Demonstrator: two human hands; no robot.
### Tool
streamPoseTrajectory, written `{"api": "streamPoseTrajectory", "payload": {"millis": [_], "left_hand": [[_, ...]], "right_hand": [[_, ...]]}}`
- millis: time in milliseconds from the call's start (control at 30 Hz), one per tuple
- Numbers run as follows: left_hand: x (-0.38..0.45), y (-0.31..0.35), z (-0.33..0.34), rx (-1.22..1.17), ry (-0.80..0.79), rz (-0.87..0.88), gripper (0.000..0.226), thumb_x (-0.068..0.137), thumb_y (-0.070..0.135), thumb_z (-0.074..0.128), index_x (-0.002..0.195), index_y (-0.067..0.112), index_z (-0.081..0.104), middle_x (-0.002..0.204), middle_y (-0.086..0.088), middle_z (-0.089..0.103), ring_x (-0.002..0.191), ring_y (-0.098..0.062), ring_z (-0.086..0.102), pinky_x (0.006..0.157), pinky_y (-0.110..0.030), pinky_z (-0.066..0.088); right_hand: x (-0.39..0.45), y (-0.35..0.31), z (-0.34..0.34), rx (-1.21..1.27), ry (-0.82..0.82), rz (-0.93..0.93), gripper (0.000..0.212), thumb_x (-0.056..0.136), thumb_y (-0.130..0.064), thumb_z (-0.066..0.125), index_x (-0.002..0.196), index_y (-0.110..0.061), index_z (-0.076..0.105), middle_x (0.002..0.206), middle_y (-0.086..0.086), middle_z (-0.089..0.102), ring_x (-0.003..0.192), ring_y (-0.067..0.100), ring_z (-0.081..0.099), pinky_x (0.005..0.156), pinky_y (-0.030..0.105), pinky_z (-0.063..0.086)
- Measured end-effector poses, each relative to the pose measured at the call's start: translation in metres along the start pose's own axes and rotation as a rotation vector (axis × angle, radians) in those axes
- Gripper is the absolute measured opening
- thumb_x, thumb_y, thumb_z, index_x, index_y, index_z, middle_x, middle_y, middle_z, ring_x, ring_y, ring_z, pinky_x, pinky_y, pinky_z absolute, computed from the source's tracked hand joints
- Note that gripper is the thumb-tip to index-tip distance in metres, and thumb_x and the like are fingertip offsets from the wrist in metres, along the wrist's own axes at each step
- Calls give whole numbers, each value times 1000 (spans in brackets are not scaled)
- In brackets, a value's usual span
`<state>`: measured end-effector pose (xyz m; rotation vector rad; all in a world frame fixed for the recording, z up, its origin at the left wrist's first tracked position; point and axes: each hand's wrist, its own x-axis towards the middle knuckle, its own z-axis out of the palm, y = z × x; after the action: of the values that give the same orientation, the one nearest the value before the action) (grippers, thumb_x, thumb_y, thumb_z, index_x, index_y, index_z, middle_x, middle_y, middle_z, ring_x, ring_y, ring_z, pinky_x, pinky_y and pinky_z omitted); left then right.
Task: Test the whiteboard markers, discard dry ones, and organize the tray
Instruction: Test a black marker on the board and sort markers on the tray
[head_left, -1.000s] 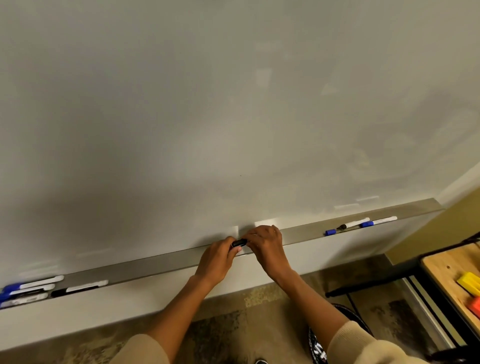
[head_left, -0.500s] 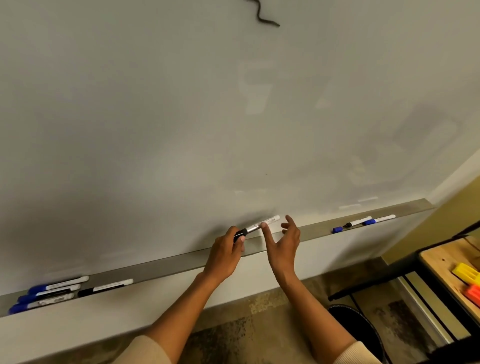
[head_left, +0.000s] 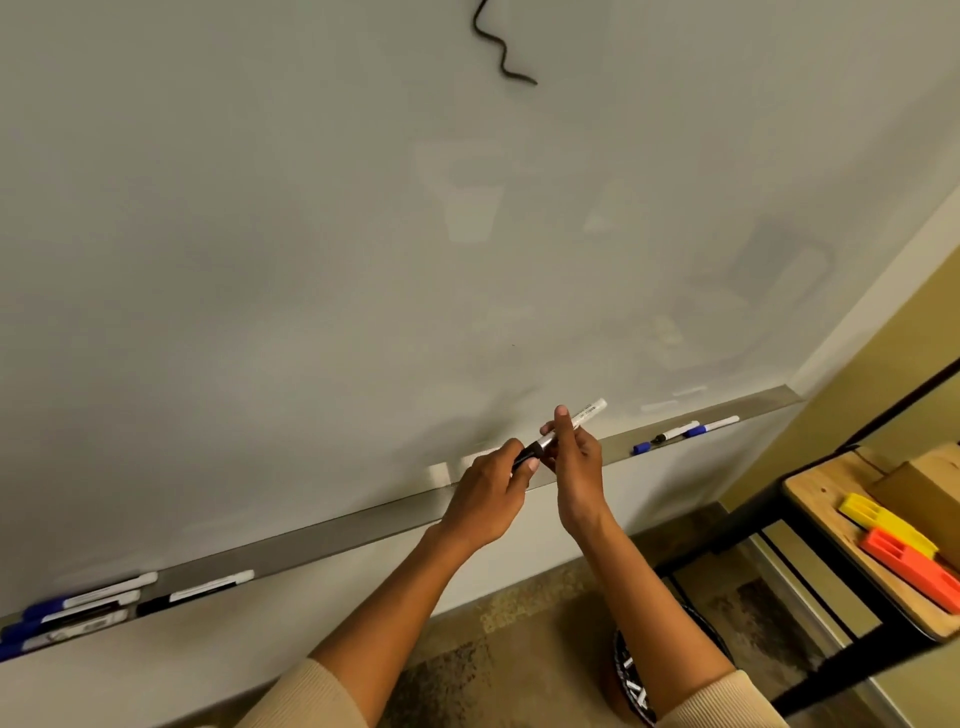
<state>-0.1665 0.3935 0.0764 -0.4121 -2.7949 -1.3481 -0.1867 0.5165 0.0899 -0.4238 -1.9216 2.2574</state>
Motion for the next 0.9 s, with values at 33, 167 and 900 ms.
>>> {"api": "streamPoseTrajectory", "payload": {"millis": [33, 167, 900], "left_hand": [[-1, 6, 1, -10, -28, -1, 25, 103, 42, 36, 100, 19, 46, 84, -6, 65, 71, -23, 60, 66, -45, 52], [3, 31, 6, 1, -85, 4, 25, 103, 39, 34, 93, 17, 41, 78, -7, 60, 70, -29, 55, 61, -45, 45], [35, 65, 0, 16, 305, 265, 25, 103, 37, 33, 94, 19, 47, 87, 2, 55, 83, -19, 49, 73, -40, 44]], "right_hand": [[-1, -3, -2, -2, 11, -2, 45, 102, -44, 46, 79, -9, 62, 65, 5, 54, 68, 19, 57, 76, 26, 53], [3, -14, -8, 23, 126, 53, 46, 105, -44, 39, 76, -12, 54, 62, 2, 42, 60, 14, 44, 63, 25, 41], [78, -89, -120, 569, 386, 78, 36, 102, -46, 46, 82, -18, 59, 65, -4, 50, 58, 9, 49, 84, 33, 45]]}}
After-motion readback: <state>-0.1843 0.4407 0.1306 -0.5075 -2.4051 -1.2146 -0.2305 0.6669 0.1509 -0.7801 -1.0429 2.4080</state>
